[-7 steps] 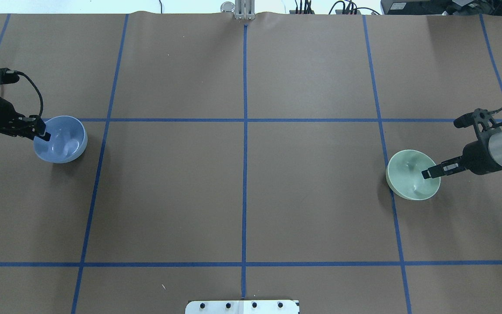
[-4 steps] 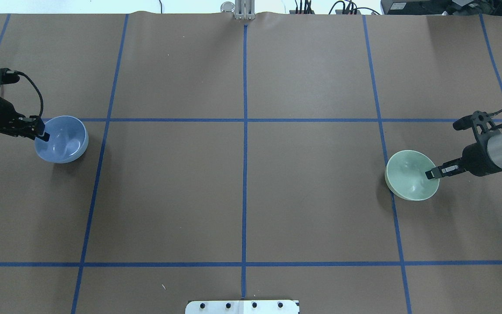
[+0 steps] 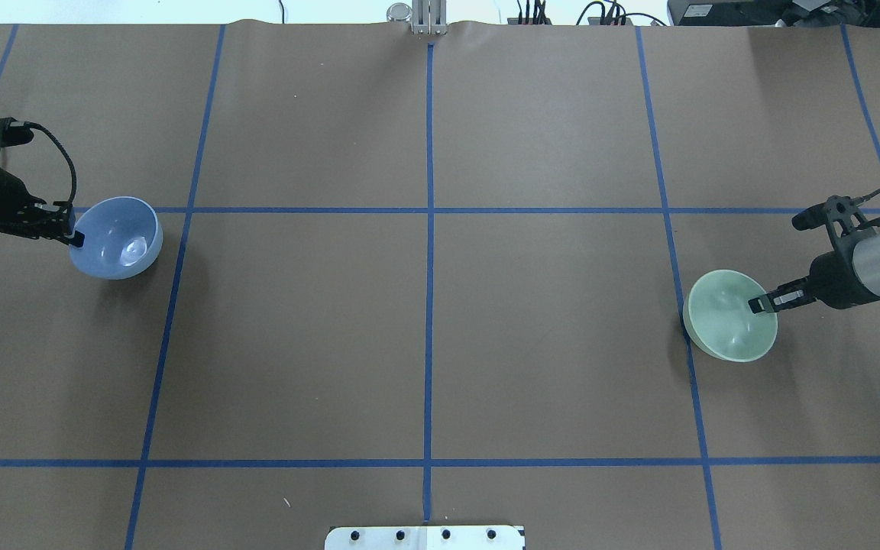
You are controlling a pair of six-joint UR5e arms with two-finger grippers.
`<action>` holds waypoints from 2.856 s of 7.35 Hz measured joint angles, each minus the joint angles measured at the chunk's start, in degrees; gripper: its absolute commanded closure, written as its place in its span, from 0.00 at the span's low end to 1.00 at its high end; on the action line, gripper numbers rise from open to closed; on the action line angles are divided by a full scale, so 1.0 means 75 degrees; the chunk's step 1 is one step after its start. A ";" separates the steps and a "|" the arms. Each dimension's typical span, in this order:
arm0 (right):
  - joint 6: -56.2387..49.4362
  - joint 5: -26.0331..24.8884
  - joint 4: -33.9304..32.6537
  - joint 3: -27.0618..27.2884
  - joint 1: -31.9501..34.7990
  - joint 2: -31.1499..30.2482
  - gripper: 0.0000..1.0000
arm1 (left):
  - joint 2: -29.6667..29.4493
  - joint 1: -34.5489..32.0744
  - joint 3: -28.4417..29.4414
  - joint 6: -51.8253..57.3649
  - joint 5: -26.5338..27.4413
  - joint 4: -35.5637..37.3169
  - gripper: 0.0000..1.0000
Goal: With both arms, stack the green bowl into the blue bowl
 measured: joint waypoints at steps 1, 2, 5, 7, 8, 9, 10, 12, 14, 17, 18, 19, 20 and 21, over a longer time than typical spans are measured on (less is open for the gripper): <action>-0.0016 0.0029 0.0000 0.0023 0.0006 0.0014 0.85 | -0.0002 0.0006 -0.0003 -0.0349 -0.0004 -0.0151 1.00; -0.0020 0.0084 -0.0003 0.0049 0.0023 0.0048 0.85 | -0.0030 0.0009 -0.0016 -0.0613 -0.0017 -0.0281 1.00; -0.0015 0.0581 -0.0066 0.0071 0.0368 0.0226 0.85 | -0.0296 0.0005 -0.0147 -0.1063 -0.0050 -0.0314 1.00; -0.0012 0.0860 -0.0397 0.0076 0.0658 0.0491 0.85 | -0.0664 0.0182 -0.0357 -0.1877 -0.0034 -0.0287 1.00; -0.0010 0.0898 -0.0853 0.0125 0.0746 0.0800 0.85 | -0.0892 0.0428 -0.0511 -0.2442 0.0004 -0.0270 1.00; -0.0009 0.0908 -0.1462 0.0238 0.0803 0.1171 0.85 | -0.1166 0.0714 -0.0687 -0.2941 0.0035 -0.0130 1.00; -0.0006 0.0908 -0.2134 0.0404 0.0812 0.1562 0.85 | -0.1426 0.1072 -0.0966 -0.3239 0.0166 0.0266 1.00; 0.0003 0.0886 -0.3512 0.0734 0.0761 0.2412 0.85 | -0.2103 0.1879 -0.1557 -0.3534 0.0936 0.1583 1.00; 0.0056 0.0839 -0.4641 0.0861 0.0643 0.3322 0.85 | -0.2820 0.2812 -0.1701 -0.4253 0.1658 0.2210 1.00; 0.0875 0.0458 -0.5423 0.0851 -0.0016 0.4542 0.85 | -0.3359 0.3643 -0.1484 -0.4833 0.2293 0.2291 1.00; 0.1326 0.0217 -0.5473 0.0836 -0.0351 0.4883 0.85 | -0.3518 0.3751 -0.1320 -0.4891 0.2381 0.2286 1.00; 0.1627 0.0053 -0.5489 0.0843 -0.0567 0.5077 0.85 | -0.3596 0.3829 -0.1227 -0.4919 0.2479 0.2283 1.00; 0.1789 -0.0058 -0.5492 0.0860 -0.0688 0.5163 0.85 | -0.3631 0.3923 -0.1169 -0.4927 0.2619 0.2281 1.00; 0.1852 -0.0112 -0.5489 0.0867 -0.0744 0.5194 0.84 | -0.3650 0.3992 -0.1111 -0.4927 0.2707 0.2281 1.00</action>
